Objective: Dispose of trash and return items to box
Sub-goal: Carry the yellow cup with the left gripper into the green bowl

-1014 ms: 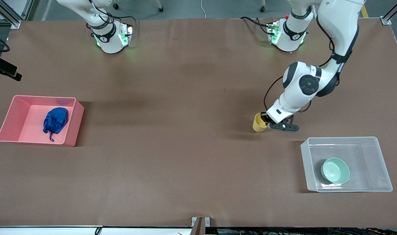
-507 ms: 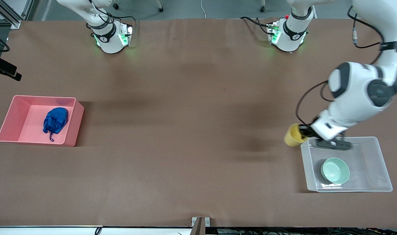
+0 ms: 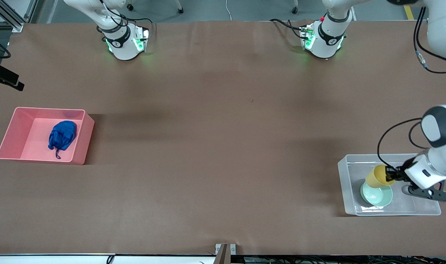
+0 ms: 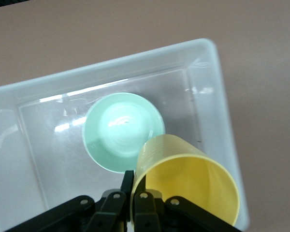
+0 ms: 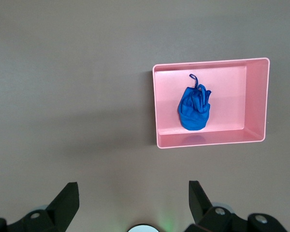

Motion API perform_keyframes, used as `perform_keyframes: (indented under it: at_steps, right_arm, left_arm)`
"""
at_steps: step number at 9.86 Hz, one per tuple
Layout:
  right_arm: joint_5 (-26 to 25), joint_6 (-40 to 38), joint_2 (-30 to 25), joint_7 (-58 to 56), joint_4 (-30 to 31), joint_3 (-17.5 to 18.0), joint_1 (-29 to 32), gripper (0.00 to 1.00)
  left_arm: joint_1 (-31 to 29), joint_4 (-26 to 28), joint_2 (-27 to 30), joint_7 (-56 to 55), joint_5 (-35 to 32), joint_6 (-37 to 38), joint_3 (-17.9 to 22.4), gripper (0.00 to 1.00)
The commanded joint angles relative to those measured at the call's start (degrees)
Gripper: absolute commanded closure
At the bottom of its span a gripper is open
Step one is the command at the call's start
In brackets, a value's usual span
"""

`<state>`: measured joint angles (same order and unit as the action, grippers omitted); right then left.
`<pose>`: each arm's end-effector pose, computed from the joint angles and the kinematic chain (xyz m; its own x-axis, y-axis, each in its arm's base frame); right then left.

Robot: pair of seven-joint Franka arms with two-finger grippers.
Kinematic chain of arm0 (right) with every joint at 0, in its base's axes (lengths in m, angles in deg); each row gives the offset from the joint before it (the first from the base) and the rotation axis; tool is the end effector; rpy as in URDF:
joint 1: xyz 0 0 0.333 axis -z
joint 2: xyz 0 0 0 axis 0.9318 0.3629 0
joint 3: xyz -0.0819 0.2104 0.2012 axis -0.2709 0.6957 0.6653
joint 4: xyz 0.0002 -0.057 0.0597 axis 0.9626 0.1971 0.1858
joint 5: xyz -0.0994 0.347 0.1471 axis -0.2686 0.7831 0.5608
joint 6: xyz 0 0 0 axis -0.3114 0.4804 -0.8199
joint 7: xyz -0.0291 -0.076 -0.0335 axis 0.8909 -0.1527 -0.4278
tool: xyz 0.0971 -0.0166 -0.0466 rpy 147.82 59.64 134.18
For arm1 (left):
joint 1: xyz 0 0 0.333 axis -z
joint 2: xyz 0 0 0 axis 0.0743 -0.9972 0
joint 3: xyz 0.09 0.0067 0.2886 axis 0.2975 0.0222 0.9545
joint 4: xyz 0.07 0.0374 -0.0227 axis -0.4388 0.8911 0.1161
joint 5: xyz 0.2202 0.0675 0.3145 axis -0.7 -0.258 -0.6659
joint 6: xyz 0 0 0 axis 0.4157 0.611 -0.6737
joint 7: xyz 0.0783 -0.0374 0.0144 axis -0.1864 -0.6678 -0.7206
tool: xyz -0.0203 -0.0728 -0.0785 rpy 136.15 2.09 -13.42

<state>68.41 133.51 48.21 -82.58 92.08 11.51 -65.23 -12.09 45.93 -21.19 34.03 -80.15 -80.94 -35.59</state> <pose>0.5297 -0.0607 0.6415 0.9916 -0.1104 -0.0678 -0.1099 -0.9939 0.0112 0.7201 0.0855 0.3273 0.9684 -0.2373 0.0773 -0.2388 -0.9710 0.0101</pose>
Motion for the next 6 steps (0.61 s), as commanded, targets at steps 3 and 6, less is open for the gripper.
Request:
perform_keyframes:
  at_steps: [3,6]
  right_arm:
    - [0.3,-0.6,0.0,-0.6,-0.4,0.2,0.4,0.0]
    - [0.2,-0.6,0.0,-0.6,-0.4,0.2,0.4,0.0]
  left_arm:
    - [-0.6,-3.9,-8.4,2.9,-1.3,-1.5,1.7,1.0]
    - [-0.6,-3.9,-10.5,4.1,-1.3,-5.2,3.6,1.0]
